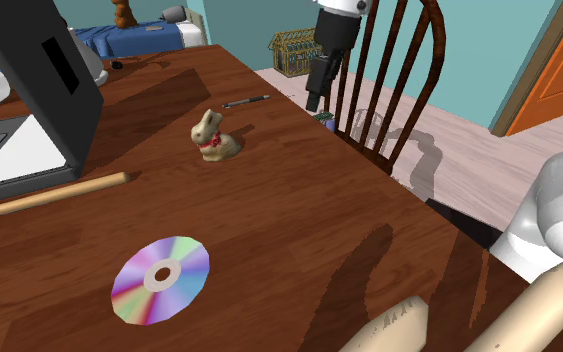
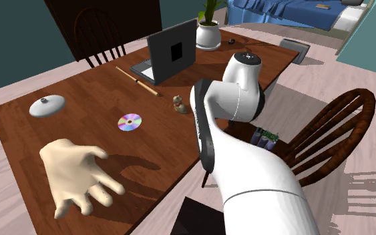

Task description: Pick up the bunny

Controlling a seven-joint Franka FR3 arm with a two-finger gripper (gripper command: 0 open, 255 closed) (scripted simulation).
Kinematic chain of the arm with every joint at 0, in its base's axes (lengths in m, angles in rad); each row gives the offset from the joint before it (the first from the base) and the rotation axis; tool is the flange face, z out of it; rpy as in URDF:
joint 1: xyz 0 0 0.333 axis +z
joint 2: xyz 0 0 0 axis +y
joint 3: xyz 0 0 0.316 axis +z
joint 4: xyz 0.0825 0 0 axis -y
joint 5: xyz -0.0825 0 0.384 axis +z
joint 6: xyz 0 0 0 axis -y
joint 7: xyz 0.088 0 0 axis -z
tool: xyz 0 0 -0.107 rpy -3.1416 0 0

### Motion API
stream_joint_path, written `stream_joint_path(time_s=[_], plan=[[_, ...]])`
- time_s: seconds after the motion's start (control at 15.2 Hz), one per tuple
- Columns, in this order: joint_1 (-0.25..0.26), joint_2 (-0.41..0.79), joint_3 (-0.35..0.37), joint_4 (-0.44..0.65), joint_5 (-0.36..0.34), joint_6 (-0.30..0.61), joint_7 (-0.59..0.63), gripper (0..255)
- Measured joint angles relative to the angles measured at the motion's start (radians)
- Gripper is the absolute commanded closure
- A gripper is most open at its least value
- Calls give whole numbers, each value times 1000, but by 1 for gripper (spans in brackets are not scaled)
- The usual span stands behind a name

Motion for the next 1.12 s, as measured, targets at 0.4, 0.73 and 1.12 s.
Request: stream_joint_path(time_s=[0.4, 0.73, 1.12], plan=[[52, 141, 39, 142, 23, 65, -76, 0], [99, 233, 84, 236, 37, 117, -128, 0], [146, 368, 133, 401, 30, 146, -191, 0]])
